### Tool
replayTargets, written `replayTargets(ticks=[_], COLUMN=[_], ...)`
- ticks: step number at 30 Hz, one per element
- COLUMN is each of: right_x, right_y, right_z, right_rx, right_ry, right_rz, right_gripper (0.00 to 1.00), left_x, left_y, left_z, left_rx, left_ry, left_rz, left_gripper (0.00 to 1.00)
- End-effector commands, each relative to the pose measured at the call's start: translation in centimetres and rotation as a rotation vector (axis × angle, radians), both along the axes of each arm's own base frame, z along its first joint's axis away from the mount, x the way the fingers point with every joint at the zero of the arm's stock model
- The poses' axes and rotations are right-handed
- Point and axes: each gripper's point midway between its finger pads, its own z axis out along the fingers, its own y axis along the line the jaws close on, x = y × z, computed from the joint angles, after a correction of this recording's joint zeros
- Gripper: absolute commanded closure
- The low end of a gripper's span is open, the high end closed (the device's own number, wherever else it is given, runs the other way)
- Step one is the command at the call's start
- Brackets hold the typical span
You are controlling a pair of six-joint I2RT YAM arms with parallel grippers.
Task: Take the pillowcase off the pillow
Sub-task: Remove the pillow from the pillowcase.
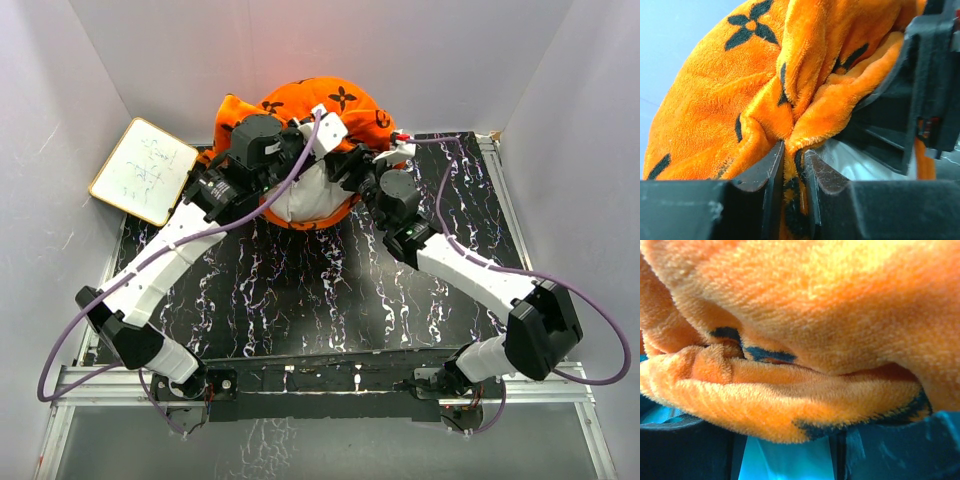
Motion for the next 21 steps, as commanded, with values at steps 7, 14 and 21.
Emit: replayTargets(ticks=[7,14,21], right_x=[0.8,-1.5,-2.9], right_y=[3.1,4.4,5.4], right_z=[5.5,5.4,5.6], right_rx=[0.164,0.18,0.148], right_ry=[-0.155,-0.186,-0.199], right_rz=[0.118,0.233,0.291], right_gripper=[0.66,0.92,0.92], left_x=[-3.8,-3.0,-0.2], left_y=[0.8,1.6,1.9], left_z=[4.0,-1.3,2.9], left_rx=[-0.1,0.192,0.179], left_ry=[-0.023,-0.158,-0.449], left_rz=[-0.107,-0.153,-0.03], left_gripper=[0.51,0.12,0.17])
